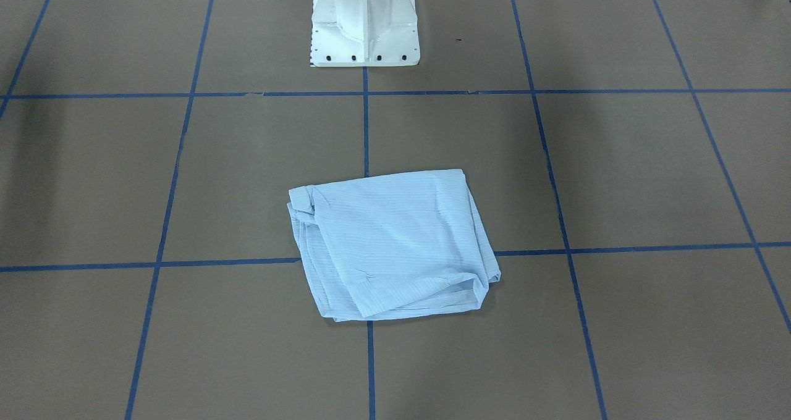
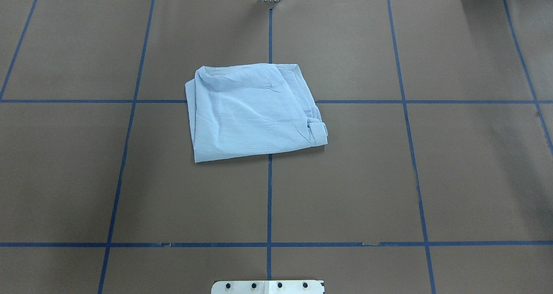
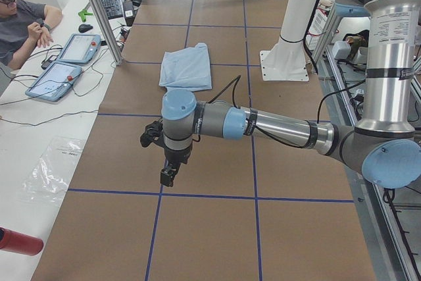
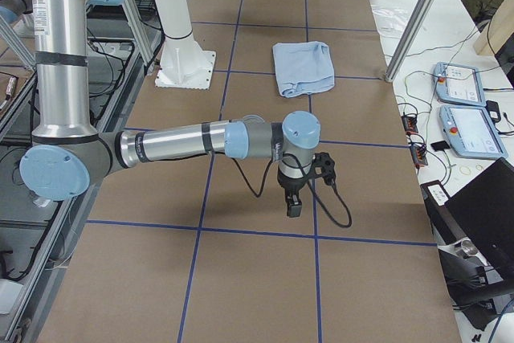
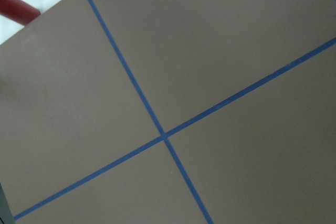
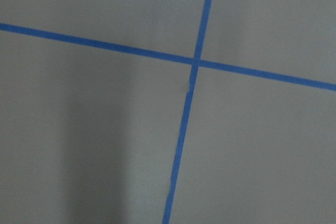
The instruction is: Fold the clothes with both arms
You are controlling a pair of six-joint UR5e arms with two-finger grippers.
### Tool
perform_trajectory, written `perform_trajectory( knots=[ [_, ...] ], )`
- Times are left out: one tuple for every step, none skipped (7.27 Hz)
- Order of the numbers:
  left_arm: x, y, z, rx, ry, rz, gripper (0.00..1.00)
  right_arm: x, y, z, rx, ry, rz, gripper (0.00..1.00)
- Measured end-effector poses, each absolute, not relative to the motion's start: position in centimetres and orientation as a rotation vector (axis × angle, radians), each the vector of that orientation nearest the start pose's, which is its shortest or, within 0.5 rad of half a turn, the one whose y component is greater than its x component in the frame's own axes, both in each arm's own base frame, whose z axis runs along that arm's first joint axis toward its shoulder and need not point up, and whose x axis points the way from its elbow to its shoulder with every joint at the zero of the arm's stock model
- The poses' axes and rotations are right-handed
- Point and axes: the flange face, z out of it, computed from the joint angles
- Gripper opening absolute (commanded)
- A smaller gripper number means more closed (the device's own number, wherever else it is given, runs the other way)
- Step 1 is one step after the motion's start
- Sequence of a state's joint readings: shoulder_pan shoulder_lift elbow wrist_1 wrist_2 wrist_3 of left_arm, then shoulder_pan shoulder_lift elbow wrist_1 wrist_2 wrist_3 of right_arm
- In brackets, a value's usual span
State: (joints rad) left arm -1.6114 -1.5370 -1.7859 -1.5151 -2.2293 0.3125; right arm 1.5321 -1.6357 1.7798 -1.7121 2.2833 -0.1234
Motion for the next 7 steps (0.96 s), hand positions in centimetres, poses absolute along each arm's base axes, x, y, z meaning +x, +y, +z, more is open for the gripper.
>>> perform_trajectory(
  knots=[
    [-9.5,-47.5,58.9,0.219,0.633,0.290,1.00,5.6,-45.1,61.6,0.018,-0.713,-0.139,1.00],
    [-9.6,-47.4,59.5,0.206,0.637,0.282,1.00,5.8,-44.6,62.0,0.010,-0.714,-0.129,1.00],
    [-9.5,-46.9,60.2,0.190,0.662,0.275,1.00,5.8,-44.4,62.3,0.006,-0.713,-0.126,1.00],
    [-9.0,-45.8,61.3,0.172,0.726,0.262,1.00,5.9,-44.3,62.4,0.005,-0.713,-0.125,1.00],
    [-8.5,-44.7,62.0,0.157,0.797,0.236,1.00,5.9,-44.3,62.4,0.005,-0.713,-0.125,1.00],
    [-8.2,-44.0,62.1,0.141,0.834,0.197,1.00,5.9,-44.3,62.3,0.006,-0.713,-0.126,1.00],
    [-8.1,-43.9,62.0,0.131,0.849,0.165,1.00,5.9,-44.3,62.2,0.008,-0.713,-0.126,1.00]
  ],
)
